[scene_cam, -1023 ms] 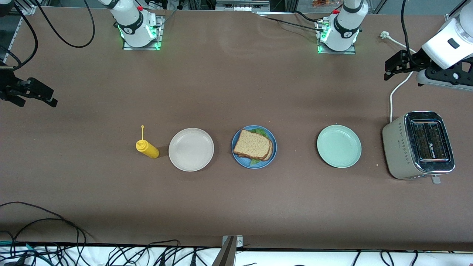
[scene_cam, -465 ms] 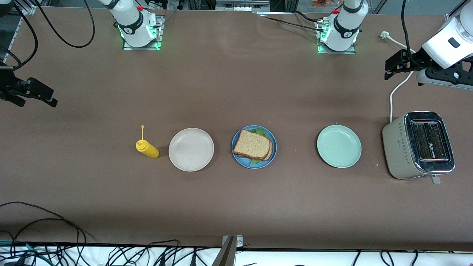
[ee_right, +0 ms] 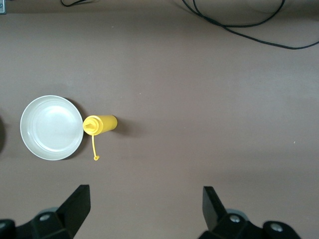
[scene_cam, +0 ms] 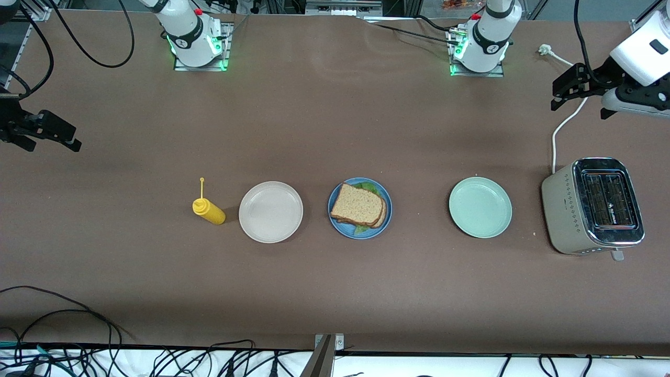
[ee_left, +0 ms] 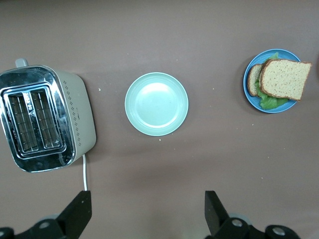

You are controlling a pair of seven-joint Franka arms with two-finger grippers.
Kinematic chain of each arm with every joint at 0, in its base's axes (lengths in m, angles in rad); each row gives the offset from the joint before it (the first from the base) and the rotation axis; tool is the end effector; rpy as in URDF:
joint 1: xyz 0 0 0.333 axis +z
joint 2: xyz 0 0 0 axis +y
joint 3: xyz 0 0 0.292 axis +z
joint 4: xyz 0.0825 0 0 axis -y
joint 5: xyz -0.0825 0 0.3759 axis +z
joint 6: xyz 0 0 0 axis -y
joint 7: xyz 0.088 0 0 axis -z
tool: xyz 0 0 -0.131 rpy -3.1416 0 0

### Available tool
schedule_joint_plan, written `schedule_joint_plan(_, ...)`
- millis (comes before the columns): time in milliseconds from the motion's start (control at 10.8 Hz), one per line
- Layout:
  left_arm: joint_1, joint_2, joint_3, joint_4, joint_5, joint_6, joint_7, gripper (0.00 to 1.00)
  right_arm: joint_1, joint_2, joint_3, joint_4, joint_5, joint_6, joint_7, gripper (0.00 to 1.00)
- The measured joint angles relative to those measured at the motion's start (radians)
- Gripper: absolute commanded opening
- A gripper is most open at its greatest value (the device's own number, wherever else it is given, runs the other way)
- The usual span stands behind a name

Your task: Make sandwich in blue plate with both arms

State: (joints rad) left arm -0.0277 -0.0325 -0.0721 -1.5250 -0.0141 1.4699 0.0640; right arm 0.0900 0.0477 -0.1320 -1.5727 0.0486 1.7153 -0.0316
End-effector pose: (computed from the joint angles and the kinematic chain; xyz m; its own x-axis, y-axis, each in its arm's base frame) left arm 0.5234 -0.0550 0.6062 0.9862 -0.1644 -0.0219 -0.1641 -0.9864 0.0131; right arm 0.5756 -0.0170 0.5628 0.9952 -0.0165 0.0963 -0.0128 -0.9991 -0.0392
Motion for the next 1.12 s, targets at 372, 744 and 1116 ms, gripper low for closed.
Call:
schedule_joint_plan(372, 0.0, 0.006, 0.004, 0.001, 0.0, -0.005, 0.0, 1.0, 0.0, 0.0, 0.0, 0.0, 0.0, 0.0, 0.0, 1.0)
schedule_joint_plan(744, -0.003, 0.006, 0.001, 0.001, 0.0, -0.005, 0.0, 1.0, 0.0, 0.0, 0.0, 0.0, 0.0, -0.001, 0.0, 1.0)
schedule_joint_plan(1116, -0.002, 0.007, 0.002, 0.001, 0.001, -0.013, 0.0, 1.0, 0.0, 0.0, 0.0, 0.0, 0.0, -0.001, 0.0, 1.0)
